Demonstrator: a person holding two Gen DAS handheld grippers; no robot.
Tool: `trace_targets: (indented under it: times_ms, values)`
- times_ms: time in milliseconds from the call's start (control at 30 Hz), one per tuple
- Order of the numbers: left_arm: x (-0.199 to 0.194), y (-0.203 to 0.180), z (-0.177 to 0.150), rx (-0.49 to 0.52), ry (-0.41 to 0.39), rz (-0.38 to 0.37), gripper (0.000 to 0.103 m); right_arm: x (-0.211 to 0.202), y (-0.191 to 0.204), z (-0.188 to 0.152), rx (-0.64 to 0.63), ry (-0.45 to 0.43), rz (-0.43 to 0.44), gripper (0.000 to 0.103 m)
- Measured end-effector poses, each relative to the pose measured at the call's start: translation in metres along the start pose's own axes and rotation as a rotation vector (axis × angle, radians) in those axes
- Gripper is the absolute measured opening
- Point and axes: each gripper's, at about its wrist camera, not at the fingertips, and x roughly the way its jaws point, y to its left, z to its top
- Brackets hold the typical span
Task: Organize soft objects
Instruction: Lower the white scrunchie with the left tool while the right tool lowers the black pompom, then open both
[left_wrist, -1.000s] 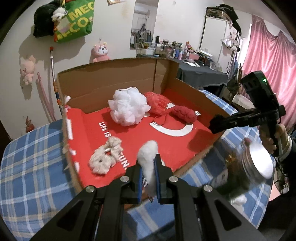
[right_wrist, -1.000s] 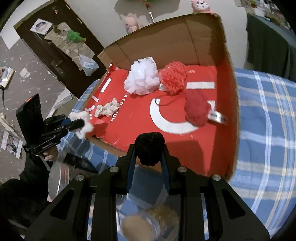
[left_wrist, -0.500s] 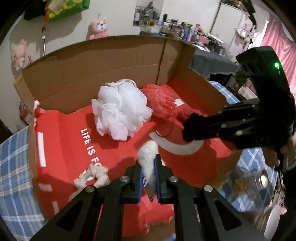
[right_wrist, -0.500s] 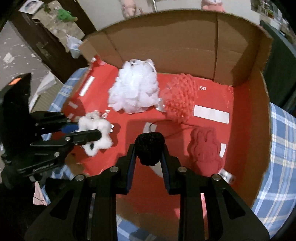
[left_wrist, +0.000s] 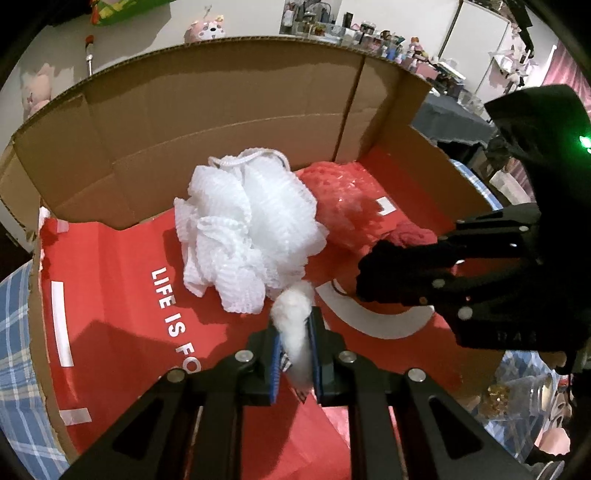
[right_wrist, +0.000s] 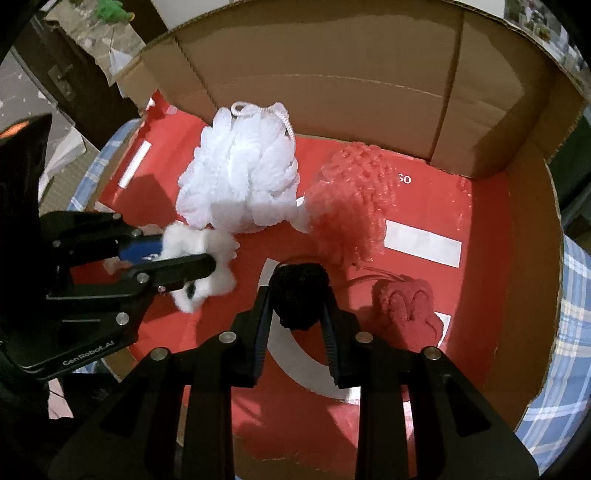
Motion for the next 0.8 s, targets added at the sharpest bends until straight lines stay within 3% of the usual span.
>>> trace_targets:
  times_ms: [100, 333, 500, 533, 600, 633, 800]
  values:
    - [0.003, 0.001, 0.0, 0.0, 0.007, 0.012, 0.016, 0.004, 0.001, 0.0, -0.004, 0.008, -0.017, 0.025]
    - [0.007, -0.001, -0.002, -0.001, 0.008, 0.038, 0.045, 0.005, 0.003, 0.002, -0.007, 0.001, -0.046, 0.026]
    - [0.005, 0.006, -0.004, -0.011, -0.002, 0.045, 0.046, 0.003, 0.004, 0.002, -0.012, -0.001, -0.059, 0.028]
    - [0.004, 0.006, -0.005, -0.012, -0.004, 0.044, 0.047, 0.003, 0.005, 0.002, -0.017, -0.003, -0.063, 0.03]
    - [0.002, 0.007, -0.005, -0.012, -0.005, 0.04, 0.049, 0.002, 0.008, 0.002, -0.026, -0.009, -0.076, 0.052]
    - [0.0, 0.007, -0.005, -0.012, -0.008, 0.043, 0.05, 0.001, 0.008, 0.001, -0.029, -0.019, -0.082, 0.069]
    - [-0.011, 0.007, -0.006, -0.011, -0.026, 0.051, 0.052, -0.009, 0.009, -0.001, -0.024, -0.056, -0.095, 0.069]
